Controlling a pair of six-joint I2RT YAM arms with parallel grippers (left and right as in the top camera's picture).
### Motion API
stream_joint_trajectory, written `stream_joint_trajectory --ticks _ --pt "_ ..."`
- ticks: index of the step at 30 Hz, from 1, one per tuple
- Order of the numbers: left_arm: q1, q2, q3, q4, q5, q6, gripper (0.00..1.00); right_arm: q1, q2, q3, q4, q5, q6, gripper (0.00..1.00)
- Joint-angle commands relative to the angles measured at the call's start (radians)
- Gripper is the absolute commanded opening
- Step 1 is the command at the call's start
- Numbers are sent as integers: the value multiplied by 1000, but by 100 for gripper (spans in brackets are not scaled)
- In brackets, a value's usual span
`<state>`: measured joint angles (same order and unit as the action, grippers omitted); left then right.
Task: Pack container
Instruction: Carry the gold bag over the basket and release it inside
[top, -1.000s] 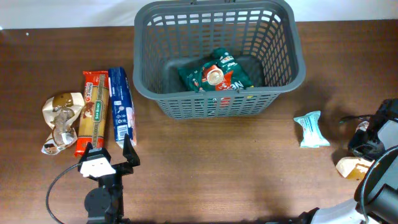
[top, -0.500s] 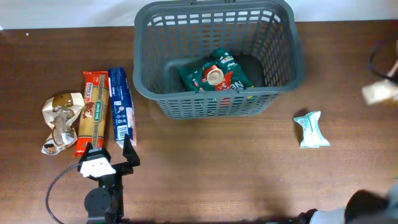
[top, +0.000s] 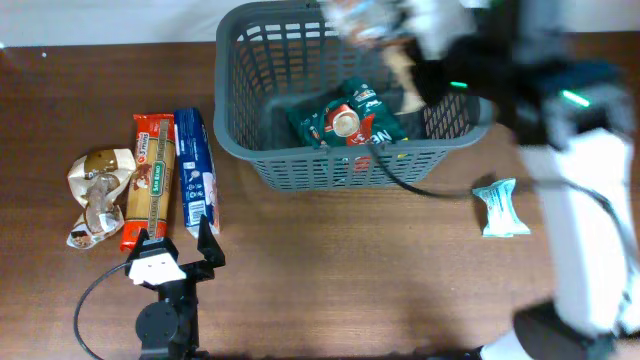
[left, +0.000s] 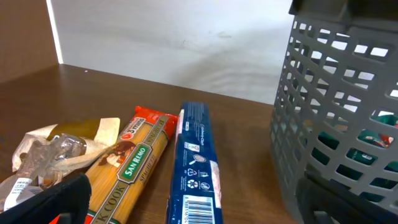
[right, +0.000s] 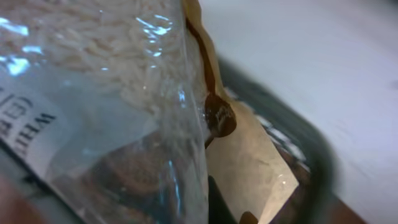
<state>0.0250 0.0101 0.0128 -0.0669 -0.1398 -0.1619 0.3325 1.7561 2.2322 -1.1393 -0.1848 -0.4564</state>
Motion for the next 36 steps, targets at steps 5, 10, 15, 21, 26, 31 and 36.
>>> stream_joint_trajectory --ticks 5,10,15,21,26,31,36 --pt "-5 -5 -4 -1 -7 2 99 20 337 3 39 35 -108 4" --pt "-5 -5 -4 -1 -7 2 99 21 448 3 34 35 -47 17" --pt "-5 -5 -4 -1 -7 2 99 20 406 76 -35 100 40 58" --pt "-5 -5 -4 -1 -7 2 99 -20 223 320 -181 335 163 66" --pt "-5 -5 -4 -1 -7 2 99 -250 -14 204 -150 338 186 66" --pt "-5 -5 -4 -1 -7 2 99 -687 -253 -349 51 177 235 74" --pt "-5 -5 -4 -1 -7 2 99 -766 -165 -745 114 66 236 75"
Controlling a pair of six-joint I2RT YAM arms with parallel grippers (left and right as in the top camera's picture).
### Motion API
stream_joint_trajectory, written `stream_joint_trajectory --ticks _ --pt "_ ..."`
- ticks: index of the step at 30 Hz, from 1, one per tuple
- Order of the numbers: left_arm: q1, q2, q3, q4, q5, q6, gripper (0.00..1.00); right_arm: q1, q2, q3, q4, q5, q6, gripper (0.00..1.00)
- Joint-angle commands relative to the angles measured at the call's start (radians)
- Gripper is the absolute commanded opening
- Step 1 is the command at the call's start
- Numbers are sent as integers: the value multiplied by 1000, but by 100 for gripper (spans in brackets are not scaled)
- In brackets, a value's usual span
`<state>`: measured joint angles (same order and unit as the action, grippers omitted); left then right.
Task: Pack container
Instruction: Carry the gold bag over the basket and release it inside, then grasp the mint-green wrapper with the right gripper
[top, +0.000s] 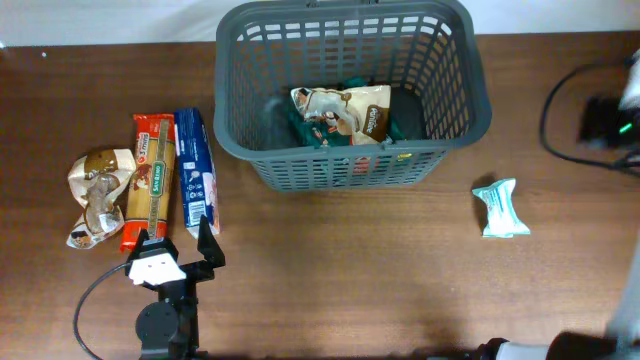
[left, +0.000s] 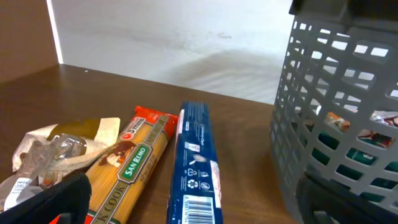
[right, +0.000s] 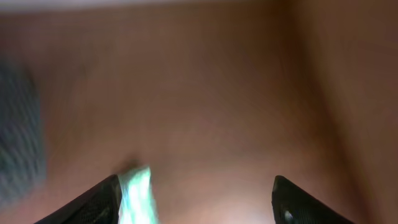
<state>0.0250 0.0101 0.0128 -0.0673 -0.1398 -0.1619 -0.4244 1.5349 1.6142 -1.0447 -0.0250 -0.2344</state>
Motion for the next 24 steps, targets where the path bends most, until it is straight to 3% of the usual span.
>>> stream_joint_trajectory --ticks 1,6,13,19,21,23,24 --pt "-5 -5 -4 -1 -7 2 99 -8 76 -168 37 -124 6 77" --pt "-5 -5 -4 -1 -7 2 99 -8 184 -307 58 -239 -34 82" --pt "-5 -5 -4 -1 -7 2 99 13 279 -343 66 -281 -110 82" --pt "-5 -5 -4 -1 -7 2 99 45 399 -360 85 -263 -128 75" --pt "-5 -5 -4 -1 -7 2 99 55 436 -360 85 -252 -128 70" --pt "-5 -5 -4 -1 -7 2 99 65 479 -360 85 -253 -127 54" --pt "-5 -5 -4 -1 -7 2 99 67 486 -360 84 -256 -124 19"
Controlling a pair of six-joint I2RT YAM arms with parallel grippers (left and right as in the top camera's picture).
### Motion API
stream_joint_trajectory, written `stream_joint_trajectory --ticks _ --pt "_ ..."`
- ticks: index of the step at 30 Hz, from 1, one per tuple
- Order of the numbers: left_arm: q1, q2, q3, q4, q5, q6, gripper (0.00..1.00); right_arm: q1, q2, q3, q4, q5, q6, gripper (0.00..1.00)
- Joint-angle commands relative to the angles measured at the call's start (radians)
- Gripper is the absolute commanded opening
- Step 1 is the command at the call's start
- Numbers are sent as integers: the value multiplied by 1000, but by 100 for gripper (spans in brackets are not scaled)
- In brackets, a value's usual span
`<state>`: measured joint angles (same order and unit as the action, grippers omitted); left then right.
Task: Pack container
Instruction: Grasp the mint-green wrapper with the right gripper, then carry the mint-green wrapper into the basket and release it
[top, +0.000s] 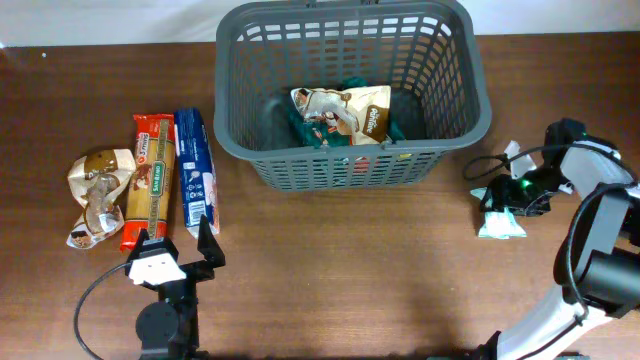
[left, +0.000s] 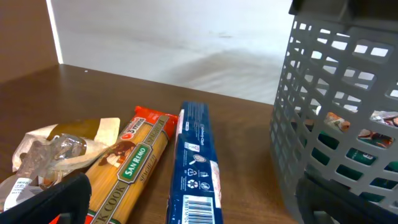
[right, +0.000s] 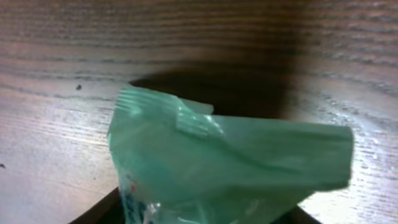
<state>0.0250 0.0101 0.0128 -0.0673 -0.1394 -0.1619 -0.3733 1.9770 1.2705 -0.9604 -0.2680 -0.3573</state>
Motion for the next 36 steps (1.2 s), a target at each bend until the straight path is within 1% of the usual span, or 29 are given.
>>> stream_joint_trajectory --ticks 1,5,7,9,11,12,13,15,16,19,20,21,22,23,24,26,27,30,32,33,36 --pt "-5 -5 -4 -1 -8 2 99 13 39 -11 -3 -29 -1 4" --pt "-5 -5 -4 -1 -8 2 99 -16 22 49 -40 -101 23 4" --pt "-5 -5 -4 -1 -8 2 99 -42 -9 148 -106 -169 26 4" --pt "-5 -5 -4 -1 -7 2 99 -57 -50 283 -179 -197 77 4" --pt "-5 -5 -4 -1 -7 2 99 -59 -92 433 -248 -200 86 4" --pt "-5 -5 -4 -1 -8 2 99 -53 -125 551 -298 -200 86 4" --pt "-5 -5 -4 -1 -8 2 99 -47 -145 626 -325 -200 87 4" --pt "-5 -5 -4 -1 -8 2 99 -12 -188 818 -379 -204 86 4" --pt "-5 -5 -4 -1 -8 2 99 32 -212 943 -399 -208 85 4" --pt "-5 -5 -4 -1 -8 2 99 137 -239 1095 -396 -245 84 4" --pt "-5 -5 -4 -1 -8 2 99 213 -243 1157 -386 -244 63 4" --pt "-5 -5 -4 -1 -8 2 99 261 -243 1182 -376 -244 33 4" --pt "-5 -5 -4 -1 -8 2 99 354 -241 1196 -336 -239 -14 4" --pt "-5 -5 -4 -1 -8 2 99 401 -238 1194 -310 -227 -31 4" --pt "-5 -5 -4 -1 -7 2 99 479 -221 1186 -267 -188 -40 4" --pt "-5 -5 -4 -1 -8 2 99 589 -163 1175 -229 -109 -105 4" --pt "-5 -5 -4 -1 -8 2 99 613 -140 1175 -223 -79 -120 4" --pt "-5 -5 -4 -1 -8 2 99 680 16 1175 -180 91 -136 4" --pt "-5 -5 -4 -1 -8 2 99 682 89 1175 -159 108 -135 4" --pt "-5 -5 -4 -1 -8 2 99 681 164 1175 -140 106 -108 4" --pt "-5 -5 -4 -1 -8 2 99 679 278 1175 -121 103 -62 4"
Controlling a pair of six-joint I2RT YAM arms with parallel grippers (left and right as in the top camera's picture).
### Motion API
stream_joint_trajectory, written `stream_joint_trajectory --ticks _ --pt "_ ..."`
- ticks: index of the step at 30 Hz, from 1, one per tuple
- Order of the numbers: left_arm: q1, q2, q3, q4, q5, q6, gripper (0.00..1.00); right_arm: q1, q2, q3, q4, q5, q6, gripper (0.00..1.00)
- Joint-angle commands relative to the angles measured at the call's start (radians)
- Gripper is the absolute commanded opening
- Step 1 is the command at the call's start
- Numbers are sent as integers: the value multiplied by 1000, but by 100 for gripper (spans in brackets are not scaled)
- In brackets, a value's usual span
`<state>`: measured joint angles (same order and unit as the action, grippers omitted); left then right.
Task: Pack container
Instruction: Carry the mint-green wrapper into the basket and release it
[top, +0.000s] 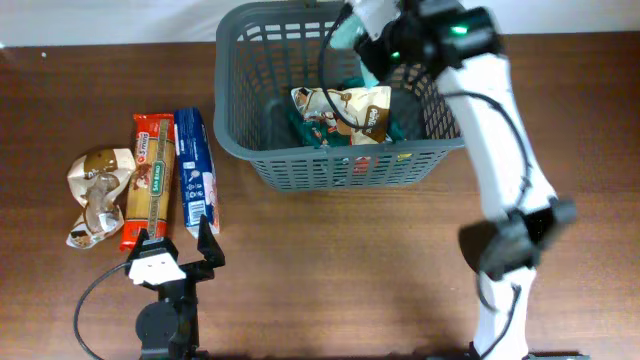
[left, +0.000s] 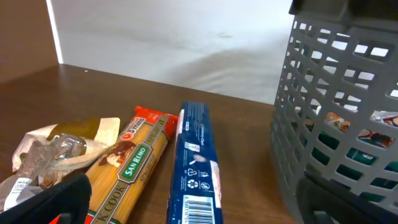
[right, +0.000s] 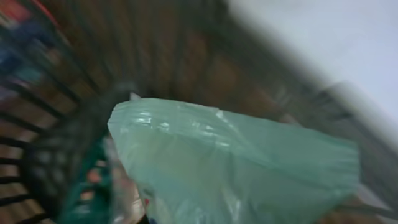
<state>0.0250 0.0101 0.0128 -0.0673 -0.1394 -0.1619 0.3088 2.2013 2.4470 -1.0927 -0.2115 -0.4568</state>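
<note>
The grey basket (top: 250, 150) stands at the back of the table, with a bag of rice (top: 345, 112) lying on a dark green packet (top: 300, 128) inside. My right gripper (top: 372, 42) hangs over the basket's far side, shut on a pale green packet (top: 345, 35). That green packet (right: 236, 162) fills the right wrist view and hides the fingers. My left gripper (top: 170, 252) rests near the front left edge, open and holding nothing; its fingers (left: 62, 193) frame the left wrist view.
Left of the basket lie a blue pasta box (top: 195, 170), a red spaghetti pack (top: 152, 180) and a crumpled brown and clear bag (top: 95, 195). The same blue box (left: 196, 165) and spaghetti (left: 134, 165) show in the left wrist view, beside the basket wall (left: 336, 118).
My right gripper was down on the green packet on the table right of the basket. Now it holds that packet above the basket's far side. The left arm has not moved.
My right gripper first held the bag of rice over the basket. Then the rice lay in the basket and the arm was off to the right. Then the gripper was at the green packet on the table, and now that packet hangs over the basket.
</note>
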Motion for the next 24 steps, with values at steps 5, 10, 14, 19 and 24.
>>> stream_joint_trajectory --ticks 5,10,14,19,24 --pt "-5 -5 -4 -1 -8 2 99 2 145 -2 -32 36 103 18" --pt "-5 -5 -4 -1 -7 2 99 3 98 32 -73 45 104 66" --pt "-5 -5 -4 -1 -7 2 99 -23 5 146 -151 134 125 86" --pt "-5 -5 -4 -1 -7 2 99 -126 -159 223 -187 171 208 89" --pt "-5 -5 -4 -1 -8 2 99 -369 -298 222 -200 166 239 90"
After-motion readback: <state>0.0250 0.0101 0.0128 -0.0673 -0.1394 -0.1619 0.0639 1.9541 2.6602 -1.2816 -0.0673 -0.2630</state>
